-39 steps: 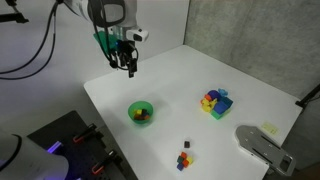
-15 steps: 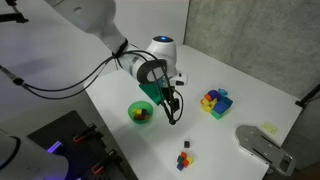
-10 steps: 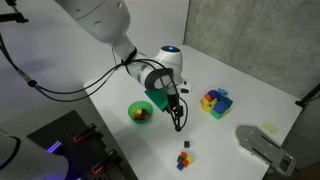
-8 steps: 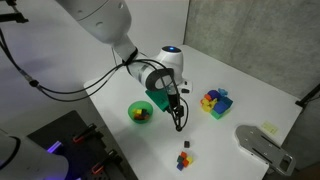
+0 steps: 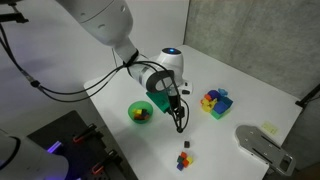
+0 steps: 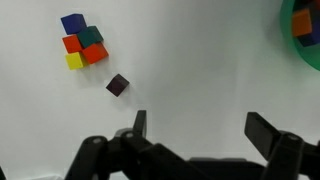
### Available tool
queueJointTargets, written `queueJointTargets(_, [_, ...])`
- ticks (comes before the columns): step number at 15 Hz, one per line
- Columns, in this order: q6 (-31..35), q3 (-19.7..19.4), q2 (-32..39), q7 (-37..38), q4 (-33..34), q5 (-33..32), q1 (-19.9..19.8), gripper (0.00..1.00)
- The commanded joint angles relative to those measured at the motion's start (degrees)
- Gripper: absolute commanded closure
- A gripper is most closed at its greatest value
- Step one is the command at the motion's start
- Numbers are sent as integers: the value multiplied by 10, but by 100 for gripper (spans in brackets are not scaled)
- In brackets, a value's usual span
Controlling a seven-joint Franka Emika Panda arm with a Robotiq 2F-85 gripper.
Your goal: Put the green block inside the bowl
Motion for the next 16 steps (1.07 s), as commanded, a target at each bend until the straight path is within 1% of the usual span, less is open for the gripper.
queueJointTargets(1, [14, 2, 37, -45, 31, 2, -25, 0])
queueJointTargets(6, [26, 16, 96, -122, 80, 5, -74, 0])
queueJointTargets(11, [15, 42, 155, -213, 138, 2, -128, 0])
queueJointTargets(14, [16, 59, 184, -261, 165, -1, -155, 0])
queueJointTargets(16, [21, 66, 203, -284, 182, -3, -167, 0])
